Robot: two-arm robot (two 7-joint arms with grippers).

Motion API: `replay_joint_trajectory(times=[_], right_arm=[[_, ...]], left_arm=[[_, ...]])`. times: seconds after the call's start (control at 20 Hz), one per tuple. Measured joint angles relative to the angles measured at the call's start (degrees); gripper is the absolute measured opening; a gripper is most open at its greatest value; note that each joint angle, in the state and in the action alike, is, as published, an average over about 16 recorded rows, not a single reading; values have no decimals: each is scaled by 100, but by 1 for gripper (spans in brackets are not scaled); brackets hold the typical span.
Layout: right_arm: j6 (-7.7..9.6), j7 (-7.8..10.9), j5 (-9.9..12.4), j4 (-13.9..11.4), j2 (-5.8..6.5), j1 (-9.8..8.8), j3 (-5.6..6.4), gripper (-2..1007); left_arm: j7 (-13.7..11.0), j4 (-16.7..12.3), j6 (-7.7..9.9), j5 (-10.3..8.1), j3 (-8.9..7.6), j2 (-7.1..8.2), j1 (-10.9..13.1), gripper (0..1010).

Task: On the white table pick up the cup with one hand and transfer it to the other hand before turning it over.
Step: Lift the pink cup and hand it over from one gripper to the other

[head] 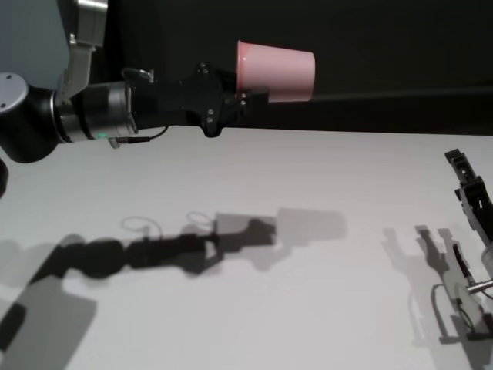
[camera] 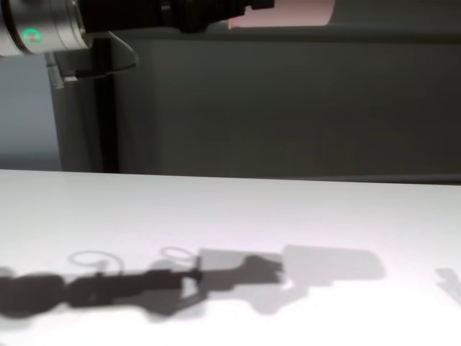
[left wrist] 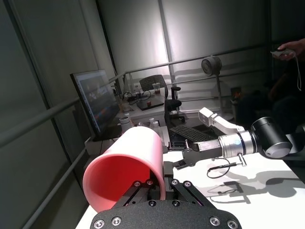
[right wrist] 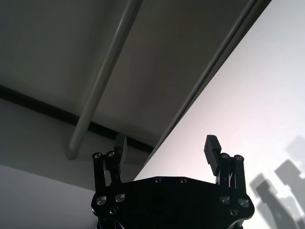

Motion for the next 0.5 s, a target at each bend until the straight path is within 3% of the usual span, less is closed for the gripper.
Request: replay_joint_trajectory(times=[0.5], right_arm=[[872, -219, 1316, 43, -46, 191, 312, 1000]], left_arm=[[0, 0, 0, 0, 0, 0, 0, 52]])
